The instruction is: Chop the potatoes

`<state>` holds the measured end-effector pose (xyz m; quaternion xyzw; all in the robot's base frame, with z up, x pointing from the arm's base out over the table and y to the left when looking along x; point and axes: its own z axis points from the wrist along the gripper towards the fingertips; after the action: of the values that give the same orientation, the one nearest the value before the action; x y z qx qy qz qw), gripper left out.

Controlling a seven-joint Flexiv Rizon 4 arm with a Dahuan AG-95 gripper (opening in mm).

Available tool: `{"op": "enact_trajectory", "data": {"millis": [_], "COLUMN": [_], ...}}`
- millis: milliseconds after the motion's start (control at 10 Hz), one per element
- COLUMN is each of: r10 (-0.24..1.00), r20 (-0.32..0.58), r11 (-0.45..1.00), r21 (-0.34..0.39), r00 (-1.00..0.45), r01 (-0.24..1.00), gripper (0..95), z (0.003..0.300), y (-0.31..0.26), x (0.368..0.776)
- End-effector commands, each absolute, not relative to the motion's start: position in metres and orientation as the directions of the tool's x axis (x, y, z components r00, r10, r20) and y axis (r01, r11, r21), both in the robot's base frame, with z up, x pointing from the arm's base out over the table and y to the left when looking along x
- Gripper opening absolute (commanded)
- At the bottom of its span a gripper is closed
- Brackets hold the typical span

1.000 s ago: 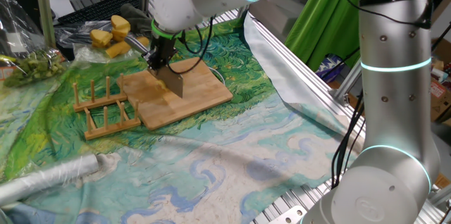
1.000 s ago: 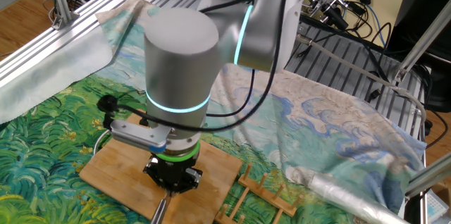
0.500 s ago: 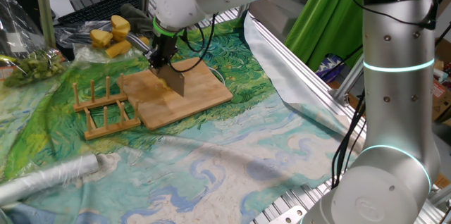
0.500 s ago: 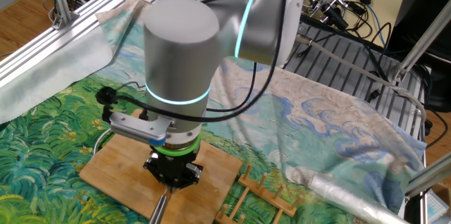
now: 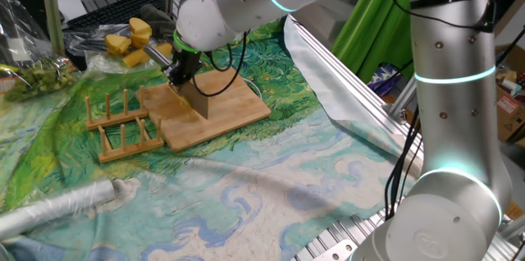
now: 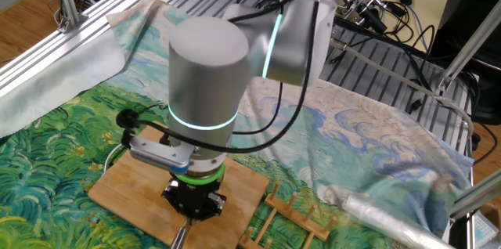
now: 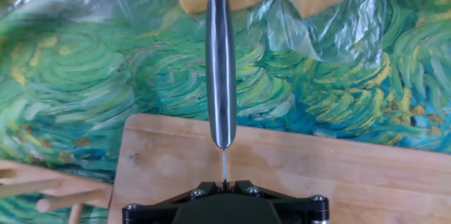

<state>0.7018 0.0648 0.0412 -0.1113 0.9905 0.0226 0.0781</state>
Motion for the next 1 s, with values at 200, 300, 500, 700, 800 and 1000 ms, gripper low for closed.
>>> {"op": "enact_trajectory", "data": {"millis": [200, 300, 500, 700, 800, 1000], "r10": [-0.213, -0.214, -0.218, -0.221, -0.222, -0.226], "r20": [-0.169, -0.168, -0.167, -0.163, -0.16, -0.157], "r11": [0.976, 0.975, 0.975, 0.974, 0.974, 0.972], "r21": [0.018, 0.018, 0.014, 0.016, 0.017, 0.022], "r00": [-0.962, -0.962, -0.962, -0.962, -0.962, -0.961], "r01": [-0.219, -0.221, -0.223, -0.226, -0.228, -0.232], "gripper": [0.0, 0.0, 0.0, 0.0, 0.0, 0.0], "z": [0.039, 0.042, 0.049, 0.061, 0.066, 0.072], "y": [0.065, 0.065, 0.063, 0.061, 0.059, 0.057], "x": [0.703, 0.703, 0.701, 0.698, 0.697, 0.696]}}
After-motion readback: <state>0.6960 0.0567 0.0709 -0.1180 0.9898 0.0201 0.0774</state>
